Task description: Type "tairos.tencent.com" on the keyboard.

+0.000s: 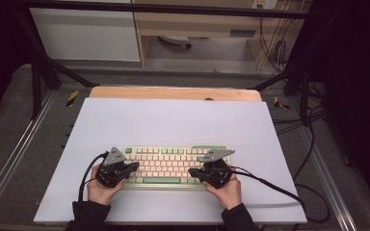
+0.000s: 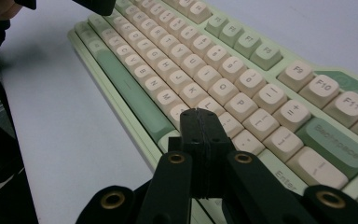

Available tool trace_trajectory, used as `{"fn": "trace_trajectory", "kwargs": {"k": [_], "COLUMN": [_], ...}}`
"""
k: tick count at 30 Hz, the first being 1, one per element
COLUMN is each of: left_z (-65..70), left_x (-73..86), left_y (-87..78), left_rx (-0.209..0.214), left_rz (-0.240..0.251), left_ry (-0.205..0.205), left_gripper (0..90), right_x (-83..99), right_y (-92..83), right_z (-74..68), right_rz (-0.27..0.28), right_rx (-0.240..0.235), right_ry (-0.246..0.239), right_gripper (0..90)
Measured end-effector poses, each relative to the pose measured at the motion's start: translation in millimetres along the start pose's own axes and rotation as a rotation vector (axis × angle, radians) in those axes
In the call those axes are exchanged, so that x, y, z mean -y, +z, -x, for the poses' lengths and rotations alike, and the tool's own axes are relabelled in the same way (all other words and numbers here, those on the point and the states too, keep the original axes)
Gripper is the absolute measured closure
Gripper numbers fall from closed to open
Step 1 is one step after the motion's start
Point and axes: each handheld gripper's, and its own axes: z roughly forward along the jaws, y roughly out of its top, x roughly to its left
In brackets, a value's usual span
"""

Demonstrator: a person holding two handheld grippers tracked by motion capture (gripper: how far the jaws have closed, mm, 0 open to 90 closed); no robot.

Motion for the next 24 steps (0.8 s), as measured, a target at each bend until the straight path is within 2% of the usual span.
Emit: {"fn": "trace_trajectory", "kwargs": {"k": [11,24], "left_z": [-4.1,-7.7], "left_x": [5.7,7.9], "left_y": [-4.9,-7.3], "left_rx": [-0.005,-0.008], "left_rz": [0.0,0.003], "left_ry": [-0.008,-0.016], "left_gripper": [90.0,90.0], "right_x": [-13.0,-26.6], "right_y": [19.3,48.2], "right_z": [-11.6,-23.9], "right_rz": [-0.012,-0.019], "right_rx": [-0.025,-0.045], "right_ry": [-0.023,-0.026], "right_gripper": [90.0,90.0]}}
